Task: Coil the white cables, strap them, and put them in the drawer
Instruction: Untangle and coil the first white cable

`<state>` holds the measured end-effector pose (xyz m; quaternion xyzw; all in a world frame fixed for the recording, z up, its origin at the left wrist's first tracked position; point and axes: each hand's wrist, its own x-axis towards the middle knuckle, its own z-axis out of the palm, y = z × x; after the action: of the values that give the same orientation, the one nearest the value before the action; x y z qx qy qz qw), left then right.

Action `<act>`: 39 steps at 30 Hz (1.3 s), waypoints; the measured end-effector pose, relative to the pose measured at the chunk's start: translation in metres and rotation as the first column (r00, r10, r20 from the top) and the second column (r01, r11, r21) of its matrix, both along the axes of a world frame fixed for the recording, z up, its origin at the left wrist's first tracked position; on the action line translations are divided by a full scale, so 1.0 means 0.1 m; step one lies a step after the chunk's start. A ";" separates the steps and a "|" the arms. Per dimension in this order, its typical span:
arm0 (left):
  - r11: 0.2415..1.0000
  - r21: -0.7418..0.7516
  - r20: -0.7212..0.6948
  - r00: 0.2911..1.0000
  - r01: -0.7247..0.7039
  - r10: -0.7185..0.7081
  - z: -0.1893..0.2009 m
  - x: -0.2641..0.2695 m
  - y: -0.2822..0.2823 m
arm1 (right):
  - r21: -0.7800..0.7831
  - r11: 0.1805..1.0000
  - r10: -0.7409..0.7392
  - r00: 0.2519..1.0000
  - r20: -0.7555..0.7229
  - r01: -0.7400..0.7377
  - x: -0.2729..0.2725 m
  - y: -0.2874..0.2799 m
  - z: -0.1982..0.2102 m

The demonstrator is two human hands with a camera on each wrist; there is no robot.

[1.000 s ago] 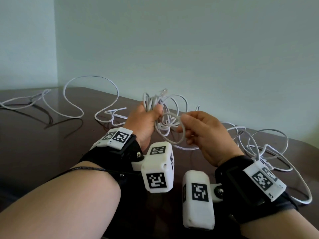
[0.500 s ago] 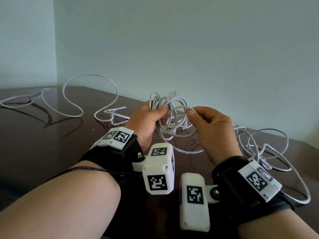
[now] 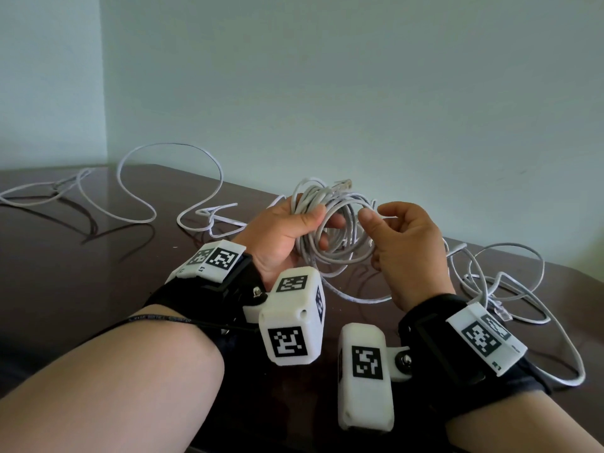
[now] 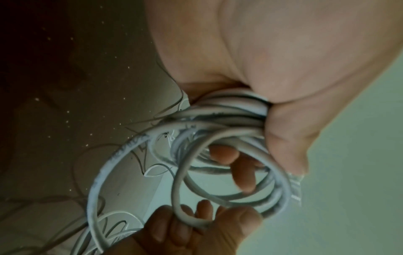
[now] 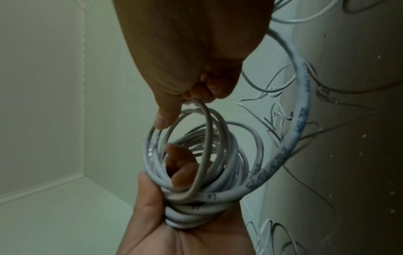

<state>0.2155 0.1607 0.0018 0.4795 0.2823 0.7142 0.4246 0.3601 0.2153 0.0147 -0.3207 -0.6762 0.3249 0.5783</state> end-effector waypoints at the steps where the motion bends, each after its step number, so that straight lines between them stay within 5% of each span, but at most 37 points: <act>1: 1.000 0.004 -0.014 1.000 0.023 -0.023 0.00 0.00 -0.01 | -0.023 1.000 0.000 1.000 -0.008 0.000 -0.01 0.01 0.00; 7: 0.998 -0.005 -0.108 0.992 0.067 -0.067 -0.02 -0.02 0.03 | -0.120 0.992 0.025 0.999 -0.033 -0.028 0.00 0.04 -0.04; 11: 0.981 -0.009 -0.047 0.980 -0.193 0.192 -0.03 -0.12 0.13 | -0.135 0.988 0.065 0.994 -0.091 -0.077 -0.02 0.02 0.00; 15: 0.890 -0.020 0.063 0.887 -0.456 0.457 -0.02 -0.21 0.19 | -0.131 0.987 0.093 0.995 -0.030 -0.096 -0.03 -0.01 0.01; 27: 0.828 -0.079 0.151 0.815 -0.554 0.560 -0.03 -0.28 0.23 | -0.214 0.953 -0.195 0.975 0.104 0.214 0.09 0.16 -0.02; 31: 0.852 -0.072 0.045 0.851 -0.519 0.523 -0.01 -0.23 0.19 | -0.178 0.959 -0.206 0.974 0.095 0.221 0.10 0.16 -0.02; 35: 0.853 -0.048 -0.228 0.837 -0.519 0.497 -0.03 -0.13 0.12 | -0.084 0.959 -0.263 0.960 0.096 0.272 0.10 0.21 -0.04; 39: 0.871 -0.117 -0.345 0.842 -0.478 0.416 -0.03 -0.06 0.06 | 0.028 0.983 -0.185 0.958 0.221 0.184 0.06 0.19 -0.07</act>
<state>0.2093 0.1672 -0.0016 0.4609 0.5190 0.6781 0.2417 0.3664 0.2341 0.0081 -0.4148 -0.7048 0.2293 0.5278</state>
